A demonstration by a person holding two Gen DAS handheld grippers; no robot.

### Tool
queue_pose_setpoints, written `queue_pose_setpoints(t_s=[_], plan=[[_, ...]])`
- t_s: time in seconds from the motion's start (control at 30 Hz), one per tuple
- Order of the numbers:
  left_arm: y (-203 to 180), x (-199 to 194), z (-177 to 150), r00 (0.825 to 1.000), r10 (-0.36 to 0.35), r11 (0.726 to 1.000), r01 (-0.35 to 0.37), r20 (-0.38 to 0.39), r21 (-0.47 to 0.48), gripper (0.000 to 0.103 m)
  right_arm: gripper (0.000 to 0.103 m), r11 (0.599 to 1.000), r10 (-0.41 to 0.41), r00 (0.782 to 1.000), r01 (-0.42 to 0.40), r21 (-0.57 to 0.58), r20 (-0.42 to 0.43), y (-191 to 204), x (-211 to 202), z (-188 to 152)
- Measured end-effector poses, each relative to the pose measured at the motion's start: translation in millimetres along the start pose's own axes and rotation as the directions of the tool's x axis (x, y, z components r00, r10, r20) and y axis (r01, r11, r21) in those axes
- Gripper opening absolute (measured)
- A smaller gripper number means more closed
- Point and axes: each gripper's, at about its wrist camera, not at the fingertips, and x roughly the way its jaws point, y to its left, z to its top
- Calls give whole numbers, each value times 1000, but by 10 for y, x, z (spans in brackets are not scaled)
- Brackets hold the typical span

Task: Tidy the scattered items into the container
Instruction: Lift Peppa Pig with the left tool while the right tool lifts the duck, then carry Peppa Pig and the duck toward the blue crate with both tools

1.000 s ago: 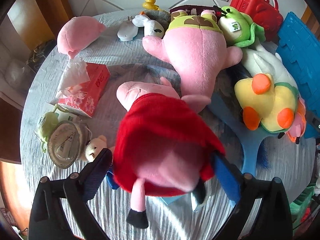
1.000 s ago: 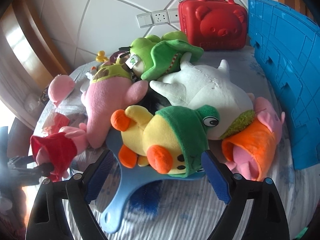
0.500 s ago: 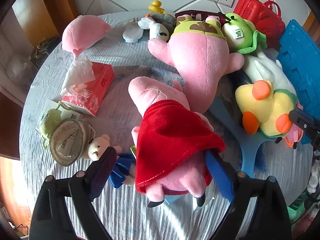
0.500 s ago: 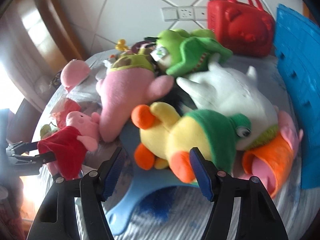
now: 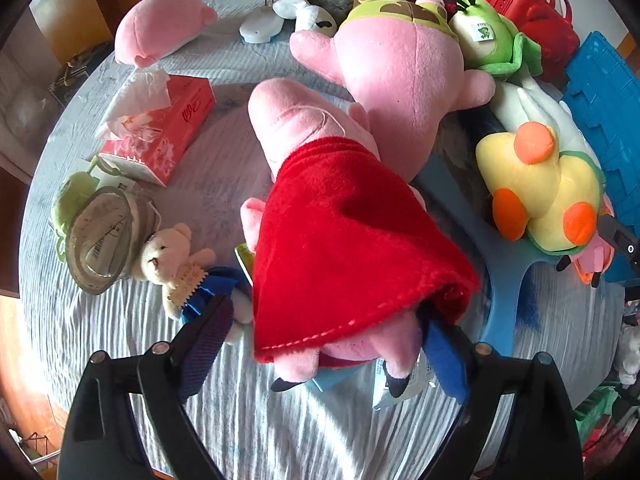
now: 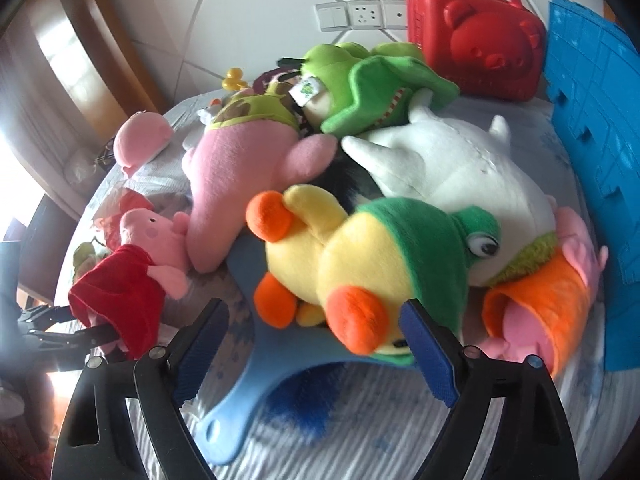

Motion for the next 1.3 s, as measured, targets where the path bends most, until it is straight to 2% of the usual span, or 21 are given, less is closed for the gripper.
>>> queue_pose_setpoints(t_s=[0.1, 0.13, 0.17, 0.2, 0.23, 0.33, 0.57, 0.7, 0.8, 0.9, 0.93, 1.07, 1.3], plan=[[-84, 82, -1, 1000, 10, 1000, -10, 0, 11, 91, 88, 999, -14, 1000, 14, 45, 5, -190, -34, -80], [-112, 101, 1, 1000, 19, 1000, -19, 3, 17, 91, 91, 998, -13, 1000, 13, 66, 7, -259, -41, -105], [-134, 114, 4, 1000, 24, 1000, -24, 6, 20, 91, 98, 996, -13, 1000, 12, 87, 6, -322, -42, -122], [-141, 114, 12, 1000, 20, 1000, -20, 8, 18, 87, 102, 995, -16, 1000, 15, 101, 6, -370, -39, -131], [-148, 114, 19, 1000, 17, 1000, -17, 10, 16, 79, 103, 994, -21, 1000, 20, 112, 7, -412, -35, -133], [-163, 84, 46, 1000, 13, 1000, -13, 24, 12, 74, 103, 993, -16, 1000, 15, 121, 15, -480, -10, -103], [-156, 106, 118, 999, 37, 999, -37, 22, 4, 74, 103, 991, 33, 999, -34, 133, 14, -611, 212, 89], [-170, 186, 154, 999, 47, 999, -47, 7, -2, 74, 103, 990, 51, 999, -48, 135, -19, -669, 458, 202], [-176, 255, 171, 999, 46, 999, -46, -8, -5, 74, 103, 985, 101, 993, -92, 147, -59, -683, 666, 226], [-188, 282, 180, 999, 47, 999, -47, -6, -14, 73, 103, 989, 99, 991, -88, 114, -88, -609, 837, 219], [-196, 264, 181, 999, 50, 999, -50, 2, -17, 69, 100, 991, 92, 992, -82, 106, -88, -580, 854, 218], [-259, -3, 159, 996, 54, 999, -54, 69, 1, 64, 87, 997, 62, 998, -60, 58, -33, -422, 662, 211], [-325, -616, 104, 980, 2, 996, -21, 201, 90, 63, 85, 999, 34, 997, -35, 17, 68, -130, 7, 68]])
